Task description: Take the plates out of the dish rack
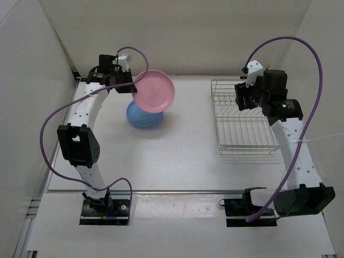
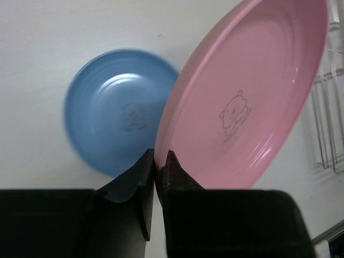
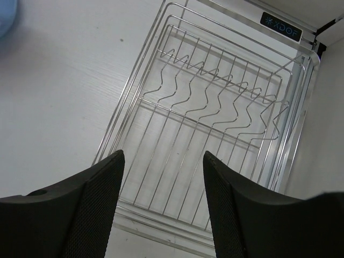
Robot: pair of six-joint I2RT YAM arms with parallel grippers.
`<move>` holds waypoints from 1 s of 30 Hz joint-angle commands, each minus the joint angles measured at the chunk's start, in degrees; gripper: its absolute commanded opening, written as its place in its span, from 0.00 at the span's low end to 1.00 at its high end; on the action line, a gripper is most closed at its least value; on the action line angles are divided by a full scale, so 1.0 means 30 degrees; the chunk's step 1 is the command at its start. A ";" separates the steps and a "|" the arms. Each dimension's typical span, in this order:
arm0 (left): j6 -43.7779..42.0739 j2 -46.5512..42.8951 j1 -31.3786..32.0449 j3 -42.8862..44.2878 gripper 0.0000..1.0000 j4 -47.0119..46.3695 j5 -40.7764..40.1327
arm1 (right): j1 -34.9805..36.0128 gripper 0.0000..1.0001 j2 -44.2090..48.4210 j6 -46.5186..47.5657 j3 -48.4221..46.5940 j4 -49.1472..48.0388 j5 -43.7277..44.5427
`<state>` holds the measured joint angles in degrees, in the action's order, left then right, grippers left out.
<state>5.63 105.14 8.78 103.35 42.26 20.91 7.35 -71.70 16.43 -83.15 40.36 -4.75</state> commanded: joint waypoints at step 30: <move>0.0993 0.6847 -0.4478 0.1614 0.11 0.1970 0.6068 | 0.0009 0.64 0.0785 -0.0465 0.0121 -0.0680 -0.0320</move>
<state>7.88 126.80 -3.84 107.63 50.59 35.51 7.35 -70.85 15.22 -82.89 39.29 -4.73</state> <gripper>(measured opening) 0.201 0.645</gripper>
